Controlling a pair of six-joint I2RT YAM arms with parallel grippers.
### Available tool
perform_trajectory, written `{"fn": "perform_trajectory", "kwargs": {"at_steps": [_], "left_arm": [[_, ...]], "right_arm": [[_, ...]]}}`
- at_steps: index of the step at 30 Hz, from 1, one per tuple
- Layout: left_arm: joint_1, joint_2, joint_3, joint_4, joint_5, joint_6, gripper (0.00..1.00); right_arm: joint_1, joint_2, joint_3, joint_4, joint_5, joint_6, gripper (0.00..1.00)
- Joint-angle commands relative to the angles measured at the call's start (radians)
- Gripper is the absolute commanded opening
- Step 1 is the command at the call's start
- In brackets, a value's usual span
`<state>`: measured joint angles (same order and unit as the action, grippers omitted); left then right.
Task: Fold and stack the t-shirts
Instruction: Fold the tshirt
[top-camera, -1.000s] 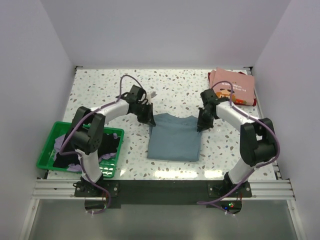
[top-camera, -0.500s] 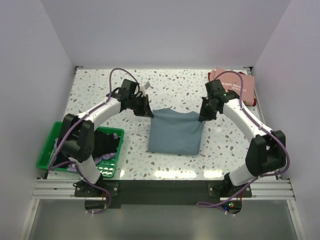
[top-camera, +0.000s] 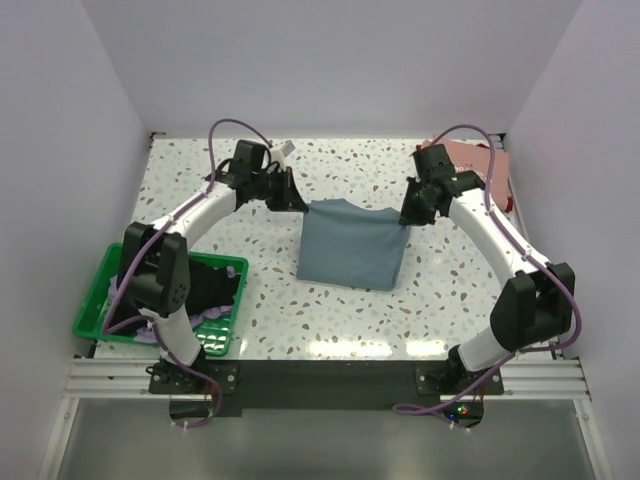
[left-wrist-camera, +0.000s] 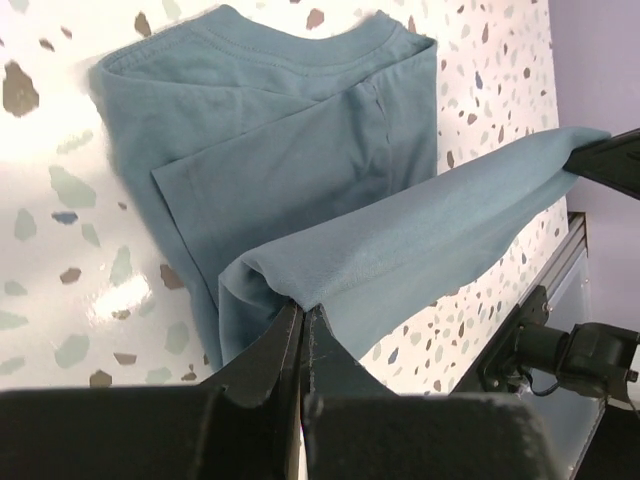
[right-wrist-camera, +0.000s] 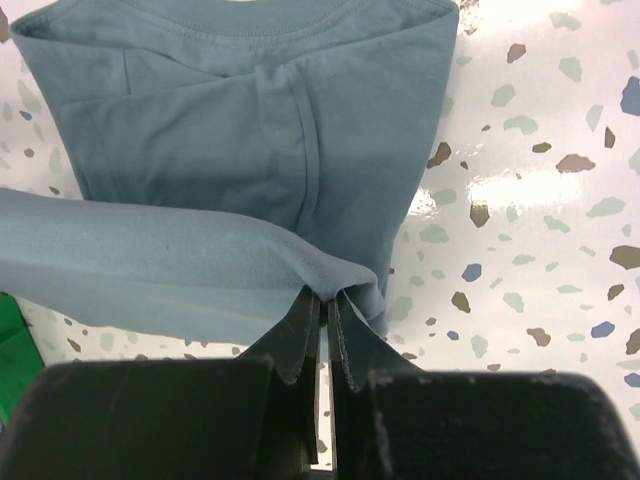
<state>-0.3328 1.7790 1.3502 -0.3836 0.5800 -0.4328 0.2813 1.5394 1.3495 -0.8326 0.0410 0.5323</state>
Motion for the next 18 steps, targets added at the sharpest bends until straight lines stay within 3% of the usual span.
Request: {"fn": "perform_trajectory", "kwargs": {"at_steps": [1,11,12,13,14,15,17,18], "left_arm": [[0.034,0.043,0.067,0.071,0.037,-0.017,0.00],[0.049,0.233,0.239,0.173,0.072,-0.037,0.00],[0.049,0.265,0.253,0.190,0.055,-0.043,0.04],[0.052,0.286,0.271,0.201,0.057,-0.049,0.13],[0.057,0.325,0.315,0.212,0.057,-0.055,0.37],[0.058,0.342,0.338,0.210,0.047,-0.058,0.48],[0.063,0.368,0.395,0.197,0.041,-0.049,0.58],[0.066,0.378,0.403,0.195,0.034,-0.043,0.64]], "right_arm": [[-0.002,0.019,0.063,0.001,0.074,0.011,0.00],[-0.004,0.157,0.151,0.067,0.163,0.020,0.00],[-0.004,0.172,0.154,0.088,0.172,0.021,0.00],[-0.004,0.200,0.157,0.101,0.184,0.021,0.01],[-0.005,0.220,0.171,0.121,0.183,0.009,0.11],[-0.007,0.240,0.184,0.124,0.177,0.003,0.24],[-0.013,0.292,0.226,0.128,0.114,-0.012,0.50],[-0.016,0.304,0.235,0.132,0.090,-0.024,0.54]]}}
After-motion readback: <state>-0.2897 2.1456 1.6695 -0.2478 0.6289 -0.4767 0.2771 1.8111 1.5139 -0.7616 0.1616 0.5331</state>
